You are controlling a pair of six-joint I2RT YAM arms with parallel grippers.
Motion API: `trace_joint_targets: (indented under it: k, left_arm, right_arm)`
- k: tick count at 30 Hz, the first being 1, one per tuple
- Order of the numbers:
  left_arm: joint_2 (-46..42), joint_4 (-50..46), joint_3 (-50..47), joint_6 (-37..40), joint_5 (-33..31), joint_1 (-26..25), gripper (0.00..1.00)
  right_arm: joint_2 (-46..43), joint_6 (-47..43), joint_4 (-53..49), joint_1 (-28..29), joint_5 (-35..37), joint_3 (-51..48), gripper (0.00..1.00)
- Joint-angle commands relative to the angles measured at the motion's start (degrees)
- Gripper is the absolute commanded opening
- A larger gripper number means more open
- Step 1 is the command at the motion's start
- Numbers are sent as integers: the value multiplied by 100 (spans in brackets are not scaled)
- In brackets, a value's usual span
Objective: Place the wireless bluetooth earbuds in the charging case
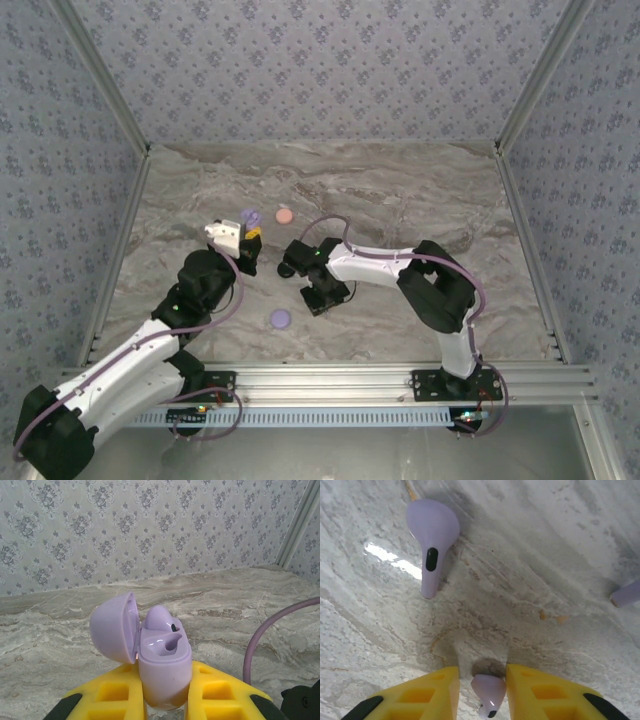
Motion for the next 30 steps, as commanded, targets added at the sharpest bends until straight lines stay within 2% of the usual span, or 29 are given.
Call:
trace_joint_targets:
  k: [1, 6, 11, 16, 23, 26, 30]
  left_arm:
    - [-43, 74, -6, -97, -93, 36, 0]
    - [-64, 55, -10, -98, -66, 33, 0]
    - [-43, 157, -2, -63, 320, 30, 0]
    - [106, 490, 79, 31, 1271, 31, 0]
    - [672, 914, 450, 89, 3005, 24, 0]
    - [990, 1059, 673, 45, 3635, 9, 0]
    - [1388, 1245, 918, -13, 4132, -104, 0]
  right_arm:
    - [140, -7, -248, 47, 91, 50, 28]
    - [-101, -42, -203, 33, 158, 16, 24]
    - [-994, -210, 89, -120, 311, -161, 24]
    - [-2387, -492, 428, -528, 386, -326, 24]
    - [-3998, -869, 1431, -1181, -376, -372, 24]
    - [-4319, -1005, 1849, -1182, -611, -326, 24]
    - [-4372, -1063, 2123, -1114, -846, -260, 24]
